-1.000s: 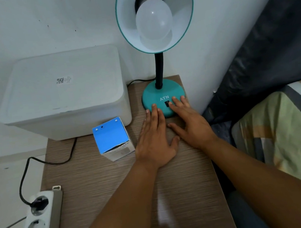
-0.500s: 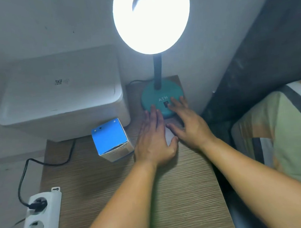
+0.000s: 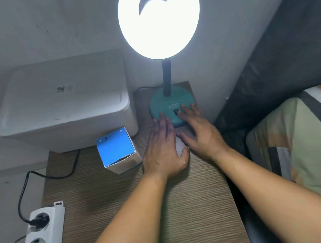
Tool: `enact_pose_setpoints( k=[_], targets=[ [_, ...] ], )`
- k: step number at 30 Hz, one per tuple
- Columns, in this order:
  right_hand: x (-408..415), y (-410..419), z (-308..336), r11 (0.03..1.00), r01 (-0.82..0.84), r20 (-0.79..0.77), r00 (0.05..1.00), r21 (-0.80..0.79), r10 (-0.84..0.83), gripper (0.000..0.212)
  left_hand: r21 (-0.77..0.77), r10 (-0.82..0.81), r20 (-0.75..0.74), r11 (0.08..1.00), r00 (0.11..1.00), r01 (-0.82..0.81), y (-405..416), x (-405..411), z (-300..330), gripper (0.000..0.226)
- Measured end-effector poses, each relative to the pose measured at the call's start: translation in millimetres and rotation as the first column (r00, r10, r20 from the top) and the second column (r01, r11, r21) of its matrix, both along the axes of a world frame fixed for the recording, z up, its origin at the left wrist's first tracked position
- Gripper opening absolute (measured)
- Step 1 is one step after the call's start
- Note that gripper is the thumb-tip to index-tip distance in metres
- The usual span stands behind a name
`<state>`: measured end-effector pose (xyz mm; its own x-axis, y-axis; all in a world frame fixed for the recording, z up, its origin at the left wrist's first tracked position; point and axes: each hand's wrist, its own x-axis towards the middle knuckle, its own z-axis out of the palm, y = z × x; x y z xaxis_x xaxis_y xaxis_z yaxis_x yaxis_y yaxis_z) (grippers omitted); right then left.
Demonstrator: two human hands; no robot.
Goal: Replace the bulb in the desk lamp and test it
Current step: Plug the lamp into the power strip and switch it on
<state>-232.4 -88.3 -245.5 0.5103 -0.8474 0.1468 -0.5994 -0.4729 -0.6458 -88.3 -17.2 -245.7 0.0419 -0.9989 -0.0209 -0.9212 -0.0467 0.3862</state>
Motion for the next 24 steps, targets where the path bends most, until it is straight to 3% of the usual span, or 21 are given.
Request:
enact_pose_setpoints(
  k=[24],
  targets=[
    [0.9,-1.4,0.9,1.000,-0.004,0.008,1.000,-0.016,0.004,0.062,0.005,-0.002,0.027,1.000,1.000,0.002,-1.0,0.6,-3.3,0.094]
  ],
)
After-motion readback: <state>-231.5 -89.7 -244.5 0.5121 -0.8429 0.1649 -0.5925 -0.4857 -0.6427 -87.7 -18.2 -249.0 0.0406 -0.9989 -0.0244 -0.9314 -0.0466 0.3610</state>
